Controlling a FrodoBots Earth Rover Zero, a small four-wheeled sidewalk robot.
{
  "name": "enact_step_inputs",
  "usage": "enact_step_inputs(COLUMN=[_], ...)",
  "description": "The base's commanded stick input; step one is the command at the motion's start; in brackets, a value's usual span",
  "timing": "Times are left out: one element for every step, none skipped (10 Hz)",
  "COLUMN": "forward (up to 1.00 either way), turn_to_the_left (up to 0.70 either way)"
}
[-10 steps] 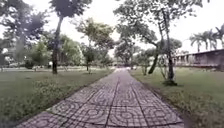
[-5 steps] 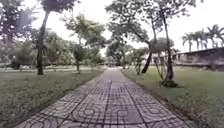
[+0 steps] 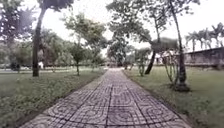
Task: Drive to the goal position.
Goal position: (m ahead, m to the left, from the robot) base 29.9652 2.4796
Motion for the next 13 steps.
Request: enact_step_inputs(forward=[1.0, 1.0, 1.0, 1.0, 1.0, 1.0, 1.0, 1.0, 1.0, 1.0, 1.0, 1.0, 1.0], turn_to_the_left=[0.0, -0.04, -0.26, 0.0, 0.0, 0.0, 0.0, 0.0, 0.0, 0.0, 0.0, 0.0, 0.0])
